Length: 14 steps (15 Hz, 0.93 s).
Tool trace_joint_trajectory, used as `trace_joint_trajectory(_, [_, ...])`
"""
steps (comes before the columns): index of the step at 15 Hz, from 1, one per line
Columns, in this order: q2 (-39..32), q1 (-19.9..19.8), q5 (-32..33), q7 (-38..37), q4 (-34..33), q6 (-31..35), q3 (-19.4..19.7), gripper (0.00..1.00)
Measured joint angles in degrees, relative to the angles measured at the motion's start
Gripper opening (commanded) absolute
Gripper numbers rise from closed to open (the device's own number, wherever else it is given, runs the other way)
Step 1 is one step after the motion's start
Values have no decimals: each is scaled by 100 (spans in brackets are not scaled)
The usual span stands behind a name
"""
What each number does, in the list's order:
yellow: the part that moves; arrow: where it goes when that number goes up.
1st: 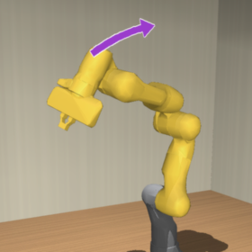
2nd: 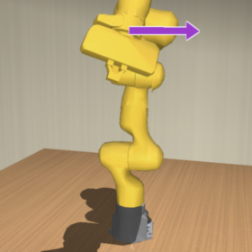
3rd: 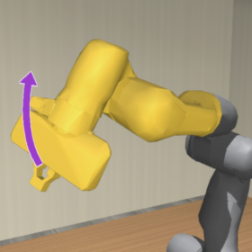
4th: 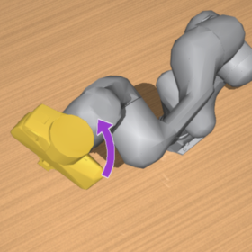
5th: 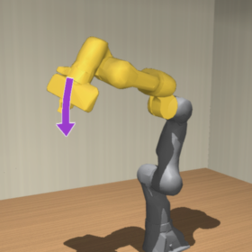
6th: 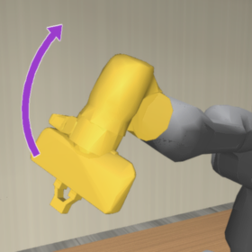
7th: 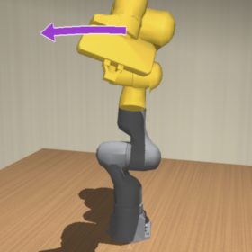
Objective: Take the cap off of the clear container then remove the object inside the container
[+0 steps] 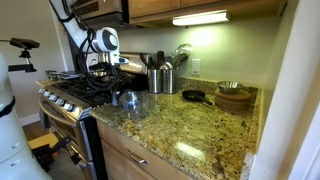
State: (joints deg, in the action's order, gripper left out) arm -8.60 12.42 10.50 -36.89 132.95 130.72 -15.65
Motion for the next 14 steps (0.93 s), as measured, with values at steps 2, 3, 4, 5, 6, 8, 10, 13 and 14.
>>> trace_joint_trajectory(2, [-190,68,118,-67,-51,90,105,13])
trace_joint_trajectory(3, [-279,105,153,-96,-85,120,155,13])
trace_joint_trajectory(4, [-355,132,168,-117,-118,146,193,13])
trace_joint_trajectory(5, [-420,160,169,-129,-149,165,227,13])
trace_joint_trajectory(6, [-464,197,169,-136,-175,184,262,32])
trace_joint_trajectory(8, [-509,264,170,-148,-210,201,310,57])
trace_joint_trajectory(10, [-514,321,171,-153,-224,201,340,66])
trace_joint_trajectory(13, [-428,351,162,-153,-226,200,341,85])
trace_joint_trajectory(14, [-348,351,148,-153,-222,193,341,91])
